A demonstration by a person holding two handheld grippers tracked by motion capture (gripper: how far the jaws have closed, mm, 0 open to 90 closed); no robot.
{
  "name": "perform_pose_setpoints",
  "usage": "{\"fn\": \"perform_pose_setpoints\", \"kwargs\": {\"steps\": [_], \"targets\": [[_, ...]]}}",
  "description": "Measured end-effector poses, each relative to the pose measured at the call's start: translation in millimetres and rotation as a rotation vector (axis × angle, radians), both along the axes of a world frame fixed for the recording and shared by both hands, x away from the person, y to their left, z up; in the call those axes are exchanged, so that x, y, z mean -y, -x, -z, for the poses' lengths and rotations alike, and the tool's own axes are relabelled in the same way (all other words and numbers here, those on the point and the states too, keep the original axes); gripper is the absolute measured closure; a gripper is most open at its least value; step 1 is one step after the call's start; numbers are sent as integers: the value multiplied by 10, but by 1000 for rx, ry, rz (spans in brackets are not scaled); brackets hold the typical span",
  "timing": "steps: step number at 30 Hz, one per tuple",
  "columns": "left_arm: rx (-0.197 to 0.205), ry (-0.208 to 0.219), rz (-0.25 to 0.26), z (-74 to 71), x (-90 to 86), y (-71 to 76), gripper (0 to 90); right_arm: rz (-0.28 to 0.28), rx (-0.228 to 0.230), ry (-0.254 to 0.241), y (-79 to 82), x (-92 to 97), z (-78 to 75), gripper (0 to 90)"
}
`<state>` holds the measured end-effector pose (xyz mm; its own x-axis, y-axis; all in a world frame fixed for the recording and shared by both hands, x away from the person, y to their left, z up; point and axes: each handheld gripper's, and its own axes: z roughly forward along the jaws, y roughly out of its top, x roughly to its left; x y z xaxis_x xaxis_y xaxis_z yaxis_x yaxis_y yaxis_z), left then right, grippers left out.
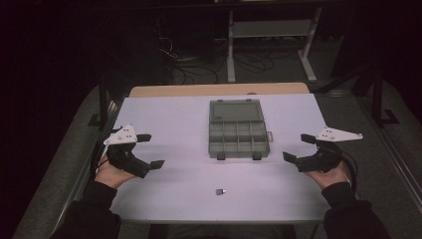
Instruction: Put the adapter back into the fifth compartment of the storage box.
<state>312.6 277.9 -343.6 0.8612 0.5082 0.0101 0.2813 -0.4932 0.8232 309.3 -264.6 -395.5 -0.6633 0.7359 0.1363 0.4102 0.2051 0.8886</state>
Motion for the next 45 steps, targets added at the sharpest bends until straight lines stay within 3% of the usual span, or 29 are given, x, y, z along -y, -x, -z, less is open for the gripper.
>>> {"fn": "perform_pose_setpoints", "kwargs": {"steps": [7,16,45], "targets": [[-6,-4,20,-17,50,-10,0,-6,-6,7,-3,-8,6,0],[-18,-33,70,-60,238,-44,0,-16,-15,11,-1,-21,11,0],[-52,-81,179,-19,698,-120,0,-30,-24,28,-8,-43,21,0]]}}
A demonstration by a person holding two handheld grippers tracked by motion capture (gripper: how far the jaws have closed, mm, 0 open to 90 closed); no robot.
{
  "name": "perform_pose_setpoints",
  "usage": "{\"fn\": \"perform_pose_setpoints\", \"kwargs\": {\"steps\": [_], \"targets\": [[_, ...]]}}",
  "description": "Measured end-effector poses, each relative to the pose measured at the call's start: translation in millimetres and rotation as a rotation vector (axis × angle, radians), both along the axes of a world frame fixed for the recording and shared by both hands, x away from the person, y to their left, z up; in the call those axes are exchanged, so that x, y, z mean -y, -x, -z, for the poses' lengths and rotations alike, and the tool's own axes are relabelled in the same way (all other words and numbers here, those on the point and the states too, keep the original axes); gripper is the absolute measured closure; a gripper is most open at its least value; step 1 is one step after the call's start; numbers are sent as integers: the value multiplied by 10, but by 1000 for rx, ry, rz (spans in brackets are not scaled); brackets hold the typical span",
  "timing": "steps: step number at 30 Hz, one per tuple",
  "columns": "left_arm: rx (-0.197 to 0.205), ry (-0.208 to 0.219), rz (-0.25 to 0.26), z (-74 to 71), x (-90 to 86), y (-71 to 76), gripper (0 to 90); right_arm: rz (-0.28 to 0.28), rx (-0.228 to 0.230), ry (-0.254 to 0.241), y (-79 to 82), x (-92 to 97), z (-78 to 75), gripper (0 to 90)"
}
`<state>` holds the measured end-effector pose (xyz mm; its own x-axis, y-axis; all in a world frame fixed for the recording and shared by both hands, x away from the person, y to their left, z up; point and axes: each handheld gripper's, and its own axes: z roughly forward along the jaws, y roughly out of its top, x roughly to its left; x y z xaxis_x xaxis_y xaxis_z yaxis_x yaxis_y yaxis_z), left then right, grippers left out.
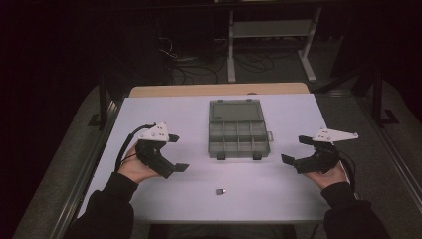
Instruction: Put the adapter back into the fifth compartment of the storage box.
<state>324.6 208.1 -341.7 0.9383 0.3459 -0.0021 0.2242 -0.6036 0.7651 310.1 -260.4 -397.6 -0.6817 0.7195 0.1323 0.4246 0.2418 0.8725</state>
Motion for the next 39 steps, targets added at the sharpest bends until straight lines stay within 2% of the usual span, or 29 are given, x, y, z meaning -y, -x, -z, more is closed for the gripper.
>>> {"fn": "perform_pose_setpoints", "kwargs": {"steps": [9,22,26,29,39], "targets": [[1,-27,38,43,158,3,0,-4,2,5,3,-7,-1,0],[-17,-50,75,120,334,-11,0,-4,4,13,8,-16,-1,0],[-33,-73,96,175,430,-14,0,-5,1,15,7,-20,2,0],[-30,-84,99,198,468,-14,0,-5,2,18,7,-20,1,0],[-48,-108,135,291,610,1,0,-5,1,22,8,-25,4,0]]}}
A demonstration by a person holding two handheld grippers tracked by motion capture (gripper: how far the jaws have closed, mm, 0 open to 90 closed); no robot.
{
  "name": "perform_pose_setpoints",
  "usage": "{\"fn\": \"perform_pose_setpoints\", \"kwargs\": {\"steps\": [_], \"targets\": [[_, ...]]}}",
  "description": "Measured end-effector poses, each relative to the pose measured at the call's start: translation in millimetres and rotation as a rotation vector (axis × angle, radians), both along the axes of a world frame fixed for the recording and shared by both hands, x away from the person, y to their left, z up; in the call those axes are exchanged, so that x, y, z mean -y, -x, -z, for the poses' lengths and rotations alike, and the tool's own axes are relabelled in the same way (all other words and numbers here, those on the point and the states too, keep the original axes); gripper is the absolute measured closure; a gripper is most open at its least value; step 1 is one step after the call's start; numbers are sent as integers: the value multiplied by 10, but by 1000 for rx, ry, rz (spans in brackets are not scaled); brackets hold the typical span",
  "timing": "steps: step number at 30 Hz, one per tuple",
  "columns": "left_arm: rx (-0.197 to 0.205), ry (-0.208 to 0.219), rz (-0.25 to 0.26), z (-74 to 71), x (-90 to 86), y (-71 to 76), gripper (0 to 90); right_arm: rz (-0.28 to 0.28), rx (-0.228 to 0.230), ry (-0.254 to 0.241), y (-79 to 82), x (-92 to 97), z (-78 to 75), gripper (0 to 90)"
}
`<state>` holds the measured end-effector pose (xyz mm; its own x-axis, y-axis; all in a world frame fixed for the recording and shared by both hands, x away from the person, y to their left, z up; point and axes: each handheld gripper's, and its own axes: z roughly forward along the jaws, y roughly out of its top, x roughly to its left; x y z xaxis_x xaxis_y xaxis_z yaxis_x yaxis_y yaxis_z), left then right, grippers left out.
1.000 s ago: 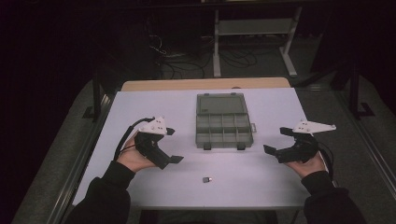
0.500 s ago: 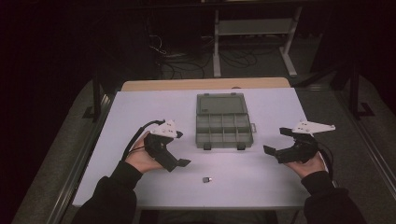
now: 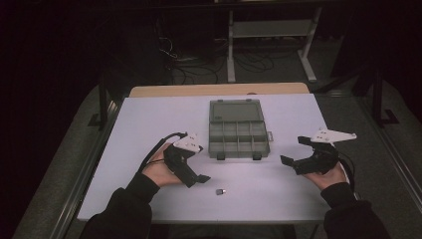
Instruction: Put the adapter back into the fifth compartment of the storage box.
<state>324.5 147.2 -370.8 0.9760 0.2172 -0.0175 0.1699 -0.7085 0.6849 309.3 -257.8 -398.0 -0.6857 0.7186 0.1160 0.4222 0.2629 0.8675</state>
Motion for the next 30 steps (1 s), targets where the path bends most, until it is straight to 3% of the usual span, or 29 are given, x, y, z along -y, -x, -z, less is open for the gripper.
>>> {"fn": "perform_pose_setpoints", "kwargs": {"steps": [17,30], "targets": [[-9,-73,41,174,176,35,0,2,3,19,-3,-7,7,0],[-22,-94,70,269,290,70,0,0,1,17,-3,-8,7,0]]}}
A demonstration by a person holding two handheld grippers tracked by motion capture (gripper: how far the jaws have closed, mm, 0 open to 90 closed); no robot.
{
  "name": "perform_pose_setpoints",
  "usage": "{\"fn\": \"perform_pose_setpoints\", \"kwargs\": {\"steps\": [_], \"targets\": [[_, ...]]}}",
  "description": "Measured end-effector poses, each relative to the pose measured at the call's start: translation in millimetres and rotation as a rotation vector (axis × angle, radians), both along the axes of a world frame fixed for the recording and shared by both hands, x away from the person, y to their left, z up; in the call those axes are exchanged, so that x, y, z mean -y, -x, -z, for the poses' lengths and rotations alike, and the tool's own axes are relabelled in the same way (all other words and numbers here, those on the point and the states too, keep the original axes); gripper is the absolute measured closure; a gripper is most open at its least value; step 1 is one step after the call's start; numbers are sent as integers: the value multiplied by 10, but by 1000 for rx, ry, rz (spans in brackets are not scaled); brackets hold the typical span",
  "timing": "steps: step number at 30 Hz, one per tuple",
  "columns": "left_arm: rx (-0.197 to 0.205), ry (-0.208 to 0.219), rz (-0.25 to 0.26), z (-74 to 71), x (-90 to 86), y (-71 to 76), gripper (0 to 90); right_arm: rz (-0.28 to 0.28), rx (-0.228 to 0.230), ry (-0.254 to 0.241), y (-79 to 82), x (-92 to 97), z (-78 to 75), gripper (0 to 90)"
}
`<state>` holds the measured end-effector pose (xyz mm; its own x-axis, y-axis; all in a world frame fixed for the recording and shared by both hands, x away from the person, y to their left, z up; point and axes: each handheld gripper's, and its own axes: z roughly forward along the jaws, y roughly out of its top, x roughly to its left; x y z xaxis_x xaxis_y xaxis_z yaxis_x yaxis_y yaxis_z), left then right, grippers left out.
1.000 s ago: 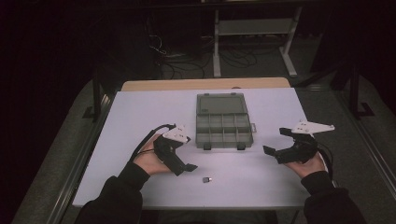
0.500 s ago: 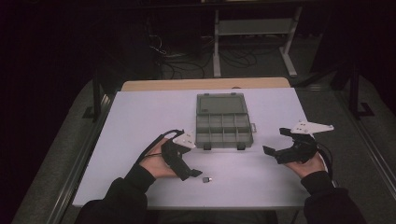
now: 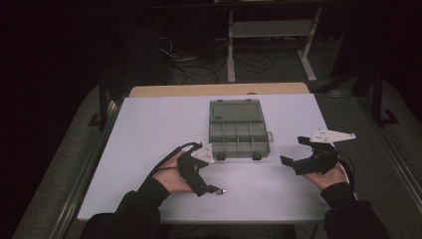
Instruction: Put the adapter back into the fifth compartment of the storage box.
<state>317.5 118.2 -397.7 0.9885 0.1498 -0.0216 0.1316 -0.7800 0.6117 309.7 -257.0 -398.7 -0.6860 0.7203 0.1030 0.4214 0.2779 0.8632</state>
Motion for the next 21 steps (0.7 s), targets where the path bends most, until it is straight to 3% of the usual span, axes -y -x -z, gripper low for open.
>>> {"fn": "perform_pose_setpoints", "kwargs": {"steps": [9,21], "targets": [[-9,-6,15,54,63,27,0,-1,0,1,1,0,-1,0],[-27,-52,59,184,230,131,0,-2,0,2,2,-1,-1,0]]}}
